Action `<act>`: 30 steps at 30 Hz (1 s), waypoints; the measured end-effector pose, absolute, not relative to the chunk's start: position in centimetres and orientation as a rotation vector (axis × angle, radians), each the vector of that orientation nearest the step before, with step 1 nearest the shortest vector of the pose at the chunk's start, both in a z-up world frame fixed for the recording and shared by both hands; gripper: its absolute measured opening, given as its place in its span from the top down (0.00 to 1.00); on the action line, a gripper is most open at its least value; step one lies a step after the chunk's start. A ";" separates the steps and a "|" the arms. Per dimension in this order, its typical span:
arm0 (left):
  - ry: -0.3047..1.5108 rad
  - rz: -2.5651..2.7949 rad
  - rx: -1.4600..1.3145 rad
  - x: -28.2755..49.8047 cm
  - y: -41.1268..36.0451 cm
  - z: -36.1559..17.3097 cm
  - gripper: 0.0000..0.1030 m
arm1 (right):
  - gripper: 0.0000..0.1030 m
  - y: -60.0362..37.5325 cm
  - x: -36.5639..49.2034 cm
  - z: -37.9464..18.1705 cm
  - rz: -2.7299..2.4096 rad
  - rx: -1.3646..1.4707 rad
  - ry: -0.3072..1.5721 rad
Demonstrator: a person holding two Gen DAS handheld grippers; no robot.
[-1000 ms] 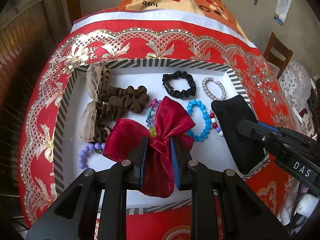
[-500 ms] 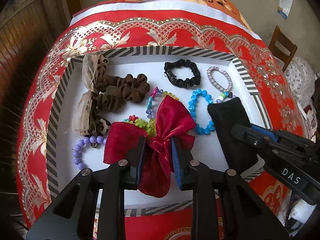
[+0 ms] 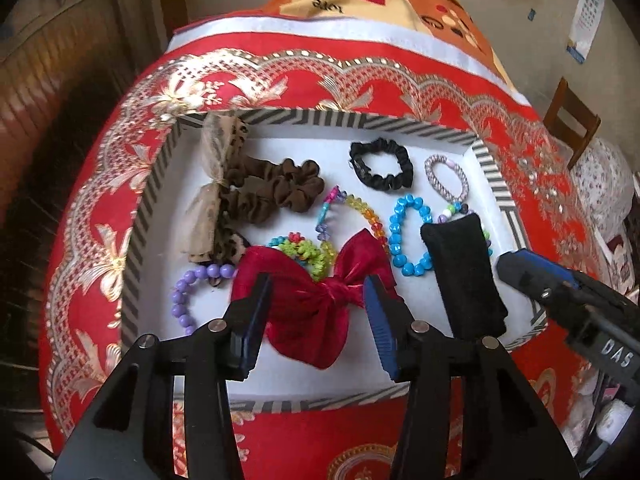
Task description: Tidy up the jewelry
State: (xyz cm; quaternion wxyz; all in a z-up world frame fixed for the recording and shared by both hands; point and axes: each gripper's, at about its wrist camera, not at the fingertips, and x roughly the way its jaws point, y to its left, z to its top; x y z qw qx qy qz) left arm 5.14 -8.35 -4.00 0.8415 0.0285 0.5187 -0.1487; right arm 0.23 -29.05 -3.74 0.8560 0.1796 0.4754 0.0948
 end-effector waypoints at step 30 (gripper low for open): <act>0.910 -0.173 0.138 -3.9 -6.9 2.8 0.55 | 0.54 -26.9 -7.8 1.9 0.210 0.275 0.871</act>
